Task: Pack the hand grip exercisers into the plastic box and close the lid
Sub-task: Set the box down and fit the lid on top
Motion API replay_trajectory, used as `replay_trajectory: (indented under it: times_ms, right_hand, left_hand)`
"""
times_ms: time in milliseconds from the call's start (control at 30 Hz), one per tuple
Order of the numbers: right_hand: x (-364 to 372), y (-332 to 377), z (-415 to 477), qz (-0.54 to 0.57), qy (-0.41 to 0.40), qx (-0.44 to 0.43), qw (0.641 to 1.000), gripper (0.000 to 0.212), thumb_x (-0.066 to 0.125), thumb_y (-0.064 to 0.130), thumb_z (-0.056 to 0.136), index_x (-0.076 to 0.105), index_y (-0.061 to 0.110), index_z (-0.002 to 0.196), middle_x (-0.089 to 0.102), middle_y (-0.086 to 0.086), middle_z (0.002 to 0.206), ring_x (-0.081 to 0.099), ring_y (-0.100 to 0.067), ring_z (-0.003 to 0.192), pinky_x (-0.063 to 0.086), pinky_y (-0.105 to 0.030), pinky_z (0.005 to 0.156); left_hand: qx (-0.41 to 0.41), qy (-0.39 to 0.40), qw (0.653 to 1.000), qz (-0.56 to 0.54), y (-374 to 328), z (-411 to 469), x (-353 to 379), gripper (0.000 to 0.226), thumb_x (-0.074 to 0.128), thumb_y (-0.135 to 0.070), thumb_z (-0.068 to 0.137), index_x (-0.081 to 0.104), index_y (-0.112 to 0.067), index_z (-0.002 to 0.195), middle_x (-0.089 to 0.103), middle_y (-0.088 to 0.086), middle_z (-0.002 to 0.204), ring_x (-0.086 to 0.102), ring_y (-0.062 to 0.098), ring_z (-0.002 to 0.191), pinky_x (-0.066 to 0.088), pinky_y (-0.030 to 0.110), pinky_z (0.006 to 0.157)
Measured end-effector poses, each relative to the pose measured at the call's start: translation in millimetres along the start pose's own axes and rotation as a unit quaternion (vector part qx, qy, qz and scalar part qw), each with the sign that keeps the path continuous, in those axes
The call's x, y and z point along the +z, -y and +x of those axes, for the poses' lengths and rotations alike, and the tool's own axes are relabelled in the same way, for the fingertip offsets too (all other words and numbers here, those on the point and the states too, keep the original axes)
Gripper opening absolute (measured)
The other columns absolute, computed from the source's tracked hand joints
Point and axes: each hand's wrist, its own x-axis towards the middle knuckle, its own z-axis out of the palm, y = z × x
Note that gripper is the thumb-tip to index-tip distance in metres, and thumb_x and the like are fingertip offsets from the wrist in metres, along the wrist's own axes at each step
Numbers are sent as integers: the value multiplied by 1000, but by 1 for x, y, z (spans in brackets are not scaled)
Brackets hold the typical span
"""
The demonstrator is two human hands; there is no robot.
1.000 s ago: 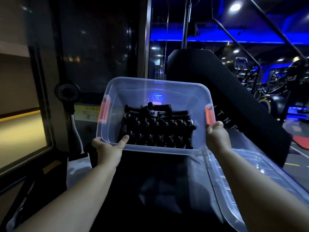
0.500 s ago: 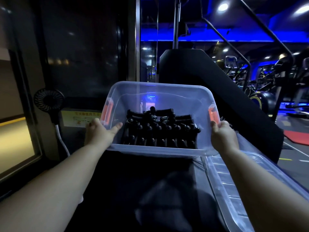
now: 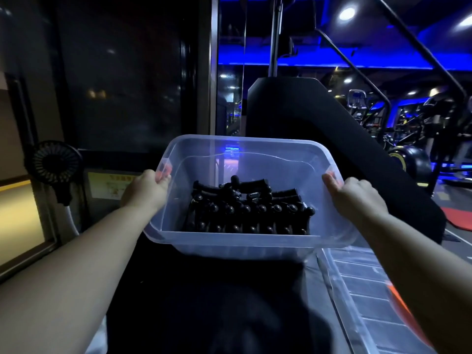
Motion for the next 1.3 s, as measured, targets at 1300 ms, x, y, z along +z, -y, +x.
replay_trajectory:
  times_ms: [1300]
  right_hand:
    - [64,16,122,-64,209,31,975,52,34,51,95,56,4,100,64,-22,96,59,-36,87,39,-36,69]
  left_hand:
    - [-128,217,964,-85,-24,85,40,71,30,-81,79,57,-15,78,64,4,75,61,26,73,48,35,71]
